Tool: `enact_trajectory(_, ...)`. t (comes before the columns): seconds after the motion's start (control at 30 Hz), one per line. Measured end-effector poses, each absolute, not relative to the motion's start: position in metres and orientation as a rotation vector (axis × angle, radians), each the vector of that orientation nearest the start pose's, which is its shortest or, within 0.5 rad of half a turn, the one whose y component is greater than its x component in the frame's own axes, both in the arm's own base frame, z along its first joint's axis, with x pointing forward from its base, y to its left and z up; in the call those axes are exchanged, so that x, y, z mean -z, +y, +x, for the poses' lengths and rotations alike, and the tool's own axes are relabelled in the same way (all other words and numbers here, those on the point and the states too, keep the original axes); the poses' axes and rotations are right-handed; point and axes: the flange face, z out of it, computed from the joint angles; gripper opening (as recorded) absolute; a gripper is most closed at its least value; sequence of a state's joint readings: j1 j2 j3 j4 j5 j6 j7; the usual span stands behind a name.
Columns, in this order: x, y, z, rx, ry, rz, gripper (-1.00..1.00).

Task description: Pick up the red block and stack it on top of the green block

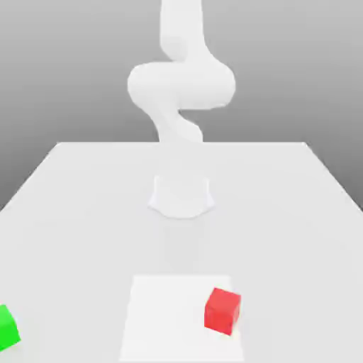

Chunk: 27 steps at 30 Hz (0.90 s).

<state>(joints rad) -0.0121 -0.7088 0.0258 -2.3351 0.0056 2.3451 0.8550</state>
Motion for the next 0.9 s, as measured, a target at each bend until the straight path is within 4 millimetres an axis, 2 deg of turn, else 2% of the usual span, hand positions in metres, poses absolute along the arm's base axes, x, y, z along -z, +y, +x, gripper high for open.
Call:
enact_trajectory(0.17, -0.562, 0.025, 0.435, 0.718, 1.263, -2.514, 0.0)
enact_trajectory(0.27, -0.499, 0.034, 0.454, 0.595, 1.355, -2.537, 0.0)
enact_trajectory(0.37, -0.435, 0.043, 0.463, 0.471, 1.447, -2.555, 0.0)
enact_trajectory(0.53, -0.329, 0.057, 0.458, 0.262, 1.6, -2.575, 0.0)
enact_trajectory(0.7, -0.231, 0.071, 0.429, 0.049, 1.749, -2.586, 0.0)
enact_trajectory(0.9, -0.156, 0.073, 0.421, 0.0, 1.789, -2.581, 0.0)
